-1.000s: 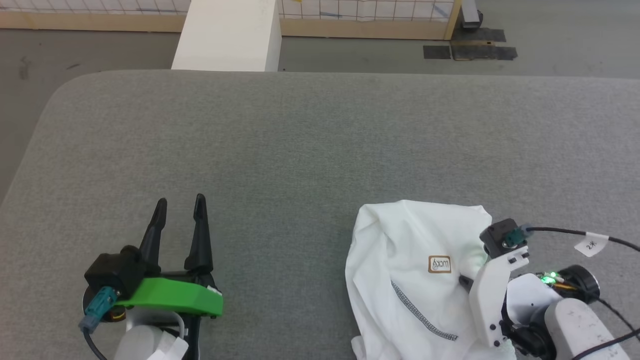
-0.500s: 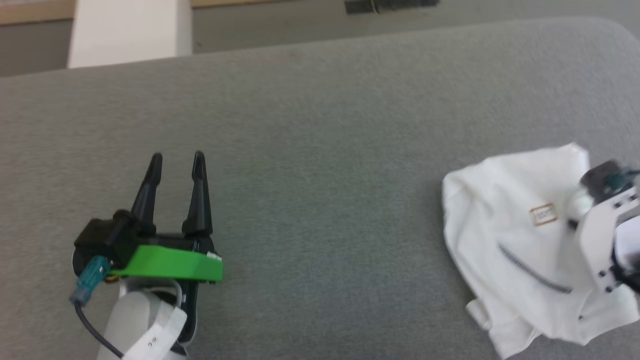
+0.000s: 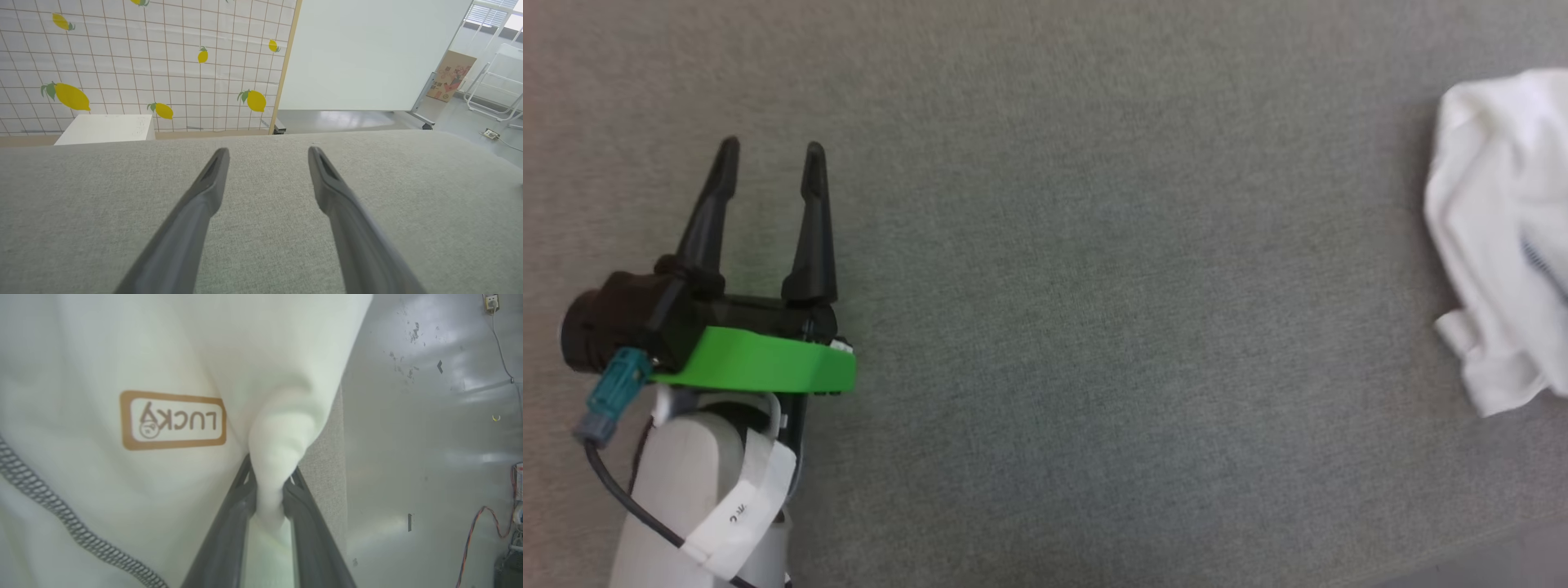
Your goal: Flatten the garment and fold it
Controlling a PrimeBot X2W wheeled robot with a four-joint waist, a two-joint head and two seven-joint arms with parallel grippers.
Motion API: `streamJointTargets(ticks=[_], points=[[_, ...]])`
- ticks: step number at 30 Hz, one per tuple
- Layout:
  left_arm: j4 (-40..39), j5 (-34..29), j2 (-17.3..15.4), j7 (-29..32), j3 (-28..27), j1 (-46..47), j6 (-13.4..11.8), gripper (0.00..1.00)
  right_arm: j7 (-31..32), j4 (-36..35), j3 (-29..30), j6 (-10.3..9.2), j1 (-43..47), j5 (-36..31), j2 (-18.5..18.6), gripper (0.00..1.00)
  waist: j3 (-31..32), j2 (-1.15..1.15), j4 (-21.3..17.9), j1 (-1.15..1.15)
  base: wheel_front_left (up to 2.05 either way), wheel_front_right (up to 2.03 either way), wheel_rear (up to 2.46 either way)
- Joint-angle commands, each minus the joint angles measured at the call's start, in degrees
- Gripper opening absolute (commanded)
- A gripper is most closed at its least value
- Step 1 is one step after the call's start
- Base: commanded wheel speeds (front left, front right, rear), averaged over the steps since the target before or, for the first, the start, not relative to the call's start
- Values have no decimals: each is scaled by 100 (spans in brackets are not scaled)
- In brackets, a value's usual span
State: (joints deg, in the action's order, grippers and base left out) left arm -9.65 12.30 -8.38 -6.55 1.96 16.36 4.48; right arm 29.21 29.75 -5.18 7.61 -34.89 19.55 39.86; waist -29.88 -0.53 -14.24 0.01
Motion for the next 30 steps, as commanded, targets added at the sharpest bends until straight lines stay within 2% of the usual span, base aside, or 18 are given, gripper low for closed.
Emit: streamJointTargets(ticks=[1,4,11,12,14,23,30], points=[[-94,-47,-73,46,-17,107,-32,100,-134,134,114,-12,-198,-65,26,0,-679,52,-238,-1,0,0,0],[-343,-92,-144,191,-41,121,-81,100,-387,516,384,-12,-472,-143,24,0,-891,52,-180,-1,0,0,0],[-794,-142,-282,440,-116,72,-166,100,-958,1238,562,-12,-961,-266,-30,0,-1161,52,-102,-1,0,0,0],[-833,-145,-293,461,-123,55,-178,100,-1042,1366,614,-12,-1030,-288,-35,7,-1172,52,-96,-1,0,0,0],[-886,-144,-301,480,-125,24,-195,100,-1139,1577,600,-12,-1124,-342,-31,100,-1173,52,-84,-1,0,0,0],[-609,3,-212,268,-89,-75,-197,100,-1668,2008,477,-12,-1434,-268,308,100,-609,52,-56,-1,0,0,0],[-57,227,-90,-103,-130,-231,-176,100,-2060,1419,186,-12,-1659,222,524,100,343,52,-51,-1,0,0,0]])
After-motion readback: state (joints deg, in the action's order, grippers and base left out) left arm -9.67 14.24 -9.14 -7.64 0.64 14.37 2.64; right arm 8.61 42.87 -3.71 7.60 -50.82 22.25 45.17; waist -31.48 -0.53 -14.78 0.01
